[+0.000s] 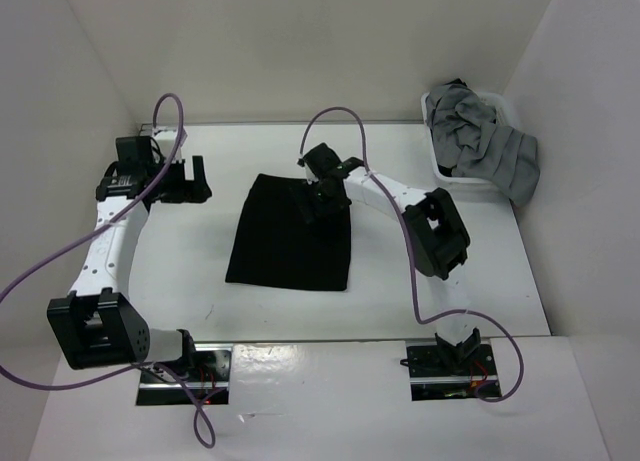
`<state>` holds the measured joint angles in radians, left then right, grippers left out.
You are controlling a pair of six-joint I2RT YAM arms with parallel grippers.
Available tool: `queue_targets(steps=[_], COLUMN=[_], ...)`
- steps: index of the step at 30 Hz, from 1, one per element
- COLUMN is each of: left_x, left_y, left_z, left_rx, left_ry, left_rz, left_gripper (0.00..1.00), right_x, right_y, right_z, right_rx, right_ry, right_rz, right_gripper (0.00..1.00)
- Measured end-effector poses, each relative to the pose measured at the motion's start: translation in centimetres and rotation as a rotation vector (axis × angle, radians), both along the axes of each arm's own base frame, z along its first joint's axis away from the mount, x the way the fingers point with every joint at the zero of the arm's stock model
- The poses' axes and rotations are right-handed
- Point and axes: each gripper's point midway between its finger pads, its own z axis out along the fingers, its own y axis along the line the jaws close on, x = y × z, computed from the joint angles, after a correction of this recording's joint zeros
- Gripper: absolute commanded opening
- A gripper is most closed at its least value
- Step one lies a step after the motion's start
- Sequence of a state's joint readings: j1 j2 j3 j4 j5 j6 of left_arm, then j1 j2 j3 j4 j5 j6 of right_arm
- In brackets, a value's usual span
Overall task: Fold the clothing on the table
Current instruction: Flatten the skirt out
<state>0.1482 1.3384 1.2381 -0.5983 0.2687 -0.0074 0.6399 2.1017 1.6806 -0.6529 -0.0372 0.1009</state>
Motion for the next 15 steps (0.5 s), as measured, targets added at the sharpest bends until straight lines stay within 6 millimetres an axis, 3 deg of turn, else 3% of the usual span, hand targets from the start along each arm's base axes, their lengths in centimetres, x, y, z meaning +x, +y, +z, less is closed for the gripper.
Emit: queue_targets(steps=[6,12,15], left_x=[-0.5,-0.5,-0.6], left_y=[0.4,1.1,1.1], left_z=[-1.1,-1.8,-2.1], left_rx=[0.015,0.025,0.026], left_ry=[0.020,0.027,0.033], left_rz=[0.017,0.038,0.040], left_gripper=[1.00,1.00,1.00], right_x=[-0.4,-2.6,-2.6], right_y=[1.5,6.5,8.0], right_z=[0.2,0.8,-0.2], right_rx=[0.006,0.067,0.082], right_ry=[-0.026,-0.026,-0.009], right_rz=[-0.109,-0.121,-0.138], right_gripper=[0.96,0.96,0.96])
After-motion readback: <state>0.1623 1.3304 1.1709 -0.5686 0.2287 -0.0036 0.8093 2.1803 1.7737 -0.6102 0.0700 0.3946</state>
